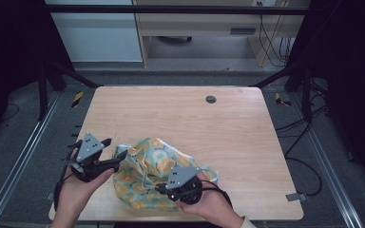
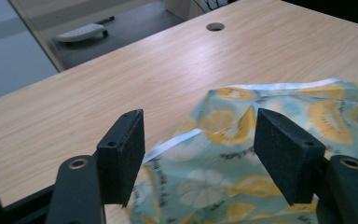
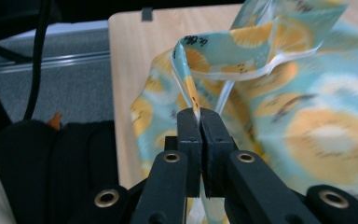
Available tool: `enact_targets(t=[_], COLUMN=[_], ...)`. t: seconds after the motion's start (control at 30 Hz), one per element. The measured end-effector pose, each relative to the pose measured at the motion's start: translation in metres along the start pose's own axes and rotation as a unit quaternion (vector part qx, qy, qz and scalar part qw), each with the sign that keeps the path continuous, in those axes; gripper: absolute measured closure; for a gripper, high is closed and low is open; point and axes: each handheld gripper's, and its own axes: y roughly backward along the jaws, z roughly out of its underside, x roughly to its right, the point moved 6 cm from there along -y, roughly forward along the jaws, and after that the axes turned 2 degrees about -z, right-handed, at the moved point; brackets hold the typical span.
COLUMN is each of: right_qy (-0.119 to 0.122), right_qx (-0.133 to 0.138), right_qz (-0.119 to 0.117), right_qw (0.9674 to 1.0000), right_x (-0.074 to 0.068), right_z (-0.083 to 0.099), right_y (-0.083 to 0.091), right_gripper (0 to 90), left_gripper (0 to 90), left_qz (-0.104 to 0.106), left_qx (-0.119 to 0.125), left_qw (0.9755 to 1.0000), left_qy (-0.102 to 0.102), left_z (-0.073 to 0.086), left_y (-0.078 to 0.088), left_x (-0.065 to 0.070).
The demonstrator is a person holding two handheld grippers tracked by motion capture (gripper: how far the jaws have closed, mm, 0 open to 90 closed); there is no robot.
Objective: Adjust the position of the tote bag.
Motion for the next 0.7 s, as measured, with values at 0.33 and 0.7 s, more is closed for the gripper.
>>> enact_targets(t=[0.33, 0.7], right_qy=[0.006, -0.017], right_qx=[-0.019, -0.017], right_qz=[0.005, 0.019], right_qw=[0.9998, 0.9995], right_x=[-0.006, 0.006], right_z=[0.016, 0.023], right_y=[-0.008, -0.011], right_gripper=[87.0, 83.9], left_gripper=[34.5, 86.6], left_qz=[0.036, 0.051], left_qx=[-0.067, -0.044], left_qw=[0.9964, 0.9975], left_qy=[-0.039, -0.020], left_z=[0.012, 0.053], left_y=[-0.034, -0.025], left_x=[0.031, 0.041])
